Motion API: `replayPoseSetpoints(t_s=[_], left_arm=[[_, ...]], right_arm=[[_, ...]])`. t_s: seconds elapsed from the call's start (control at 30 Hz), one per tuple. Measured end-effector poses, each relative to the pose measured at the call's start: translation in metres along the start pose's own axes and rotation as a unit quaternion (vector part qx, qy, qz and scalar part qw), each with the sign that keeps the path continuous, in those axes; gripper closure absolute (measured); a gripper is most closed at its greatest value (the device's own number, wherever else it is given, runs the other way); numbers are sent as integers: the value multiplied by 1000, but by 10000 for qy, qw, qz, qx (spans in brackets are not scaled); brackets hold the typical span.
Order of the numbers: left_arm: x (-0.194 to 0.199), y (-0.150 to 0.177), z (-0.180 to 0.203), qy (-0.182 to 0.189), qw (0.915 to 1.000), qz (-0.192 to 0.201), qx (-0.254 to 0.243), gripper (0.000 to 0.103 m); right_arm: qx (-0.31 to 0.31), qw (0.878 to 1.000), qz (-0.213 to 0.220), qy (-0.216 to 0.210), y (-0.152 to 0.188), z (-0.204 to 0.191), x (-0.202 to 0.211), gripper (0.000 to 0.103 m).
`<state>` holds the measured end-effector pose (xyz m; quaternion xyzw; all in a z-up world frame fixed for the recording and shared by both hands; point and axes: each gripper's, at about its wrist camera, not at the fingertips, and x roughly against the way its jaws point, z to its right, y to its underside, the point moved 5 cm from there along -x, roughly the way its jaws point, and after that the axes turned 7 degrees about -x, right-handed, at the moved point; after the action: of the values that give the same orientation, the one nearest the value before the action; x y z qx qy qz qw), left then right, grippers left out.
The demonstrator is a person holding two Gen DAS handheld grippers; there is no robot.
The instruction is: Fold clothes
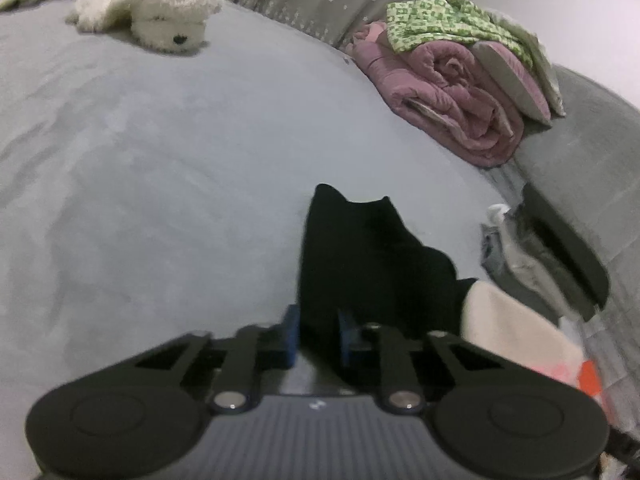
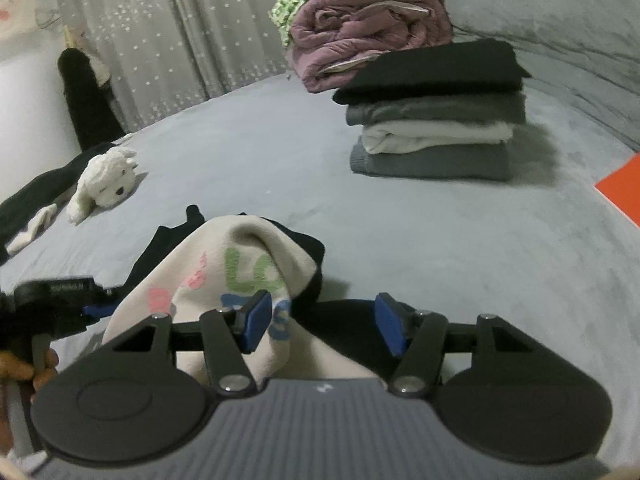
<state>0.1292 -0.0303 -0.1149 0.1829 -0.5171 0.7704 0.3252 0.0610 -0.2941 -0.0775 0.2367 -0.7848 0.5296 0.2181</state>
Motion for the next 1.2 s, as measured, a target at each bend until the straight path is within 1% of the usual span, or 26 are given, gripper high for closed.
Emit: replayPoseSetpoints(t_s=[0.1,0.2,0.3,0.43,0.63,0.8,0.87,0.93,1.03,1.2], left_arm=[[6,-4,-1,-148,9998,143,1,93],[18,-13,-3,-418,9982,412,-87,93],[31,-24,-14,-670,9957,627,-107,93],[46,-36,-36,-948,9925,773,-13,94],[73,-52,-74,-1411,9844,1052,69,94],[94,-62,-112,-1728,9765,1233,362,94],[101,-65,-124,-1891,9722,1315,434,94],[109,-67,-133,-2006,9687,1377,486,94],[117,-69,-141,-2093,9660,1422,533,94],[123,-70,-146,-2330,9606,1469,362,94]], right_arm=[[-35,9999,-1,108,0,1,-1,42],[-24,9999,22,166,-1,-2,-1,42],[-33,9998,62,181,-4,-8,0,42],[-29,9998,100,171,-6,-16,0,42],[27,9999,82,124,-5,-31,-6,42],[102,9999,49,55,-2,-44,-11,39],[121,9999,31,1,-1,-50,-12,37],[143,9999,17,-73,0,-56,-13,34],[222,9996,21,-159,1,-66,-15,34],[203,9990,34,-396,0,-78,-15,34]])
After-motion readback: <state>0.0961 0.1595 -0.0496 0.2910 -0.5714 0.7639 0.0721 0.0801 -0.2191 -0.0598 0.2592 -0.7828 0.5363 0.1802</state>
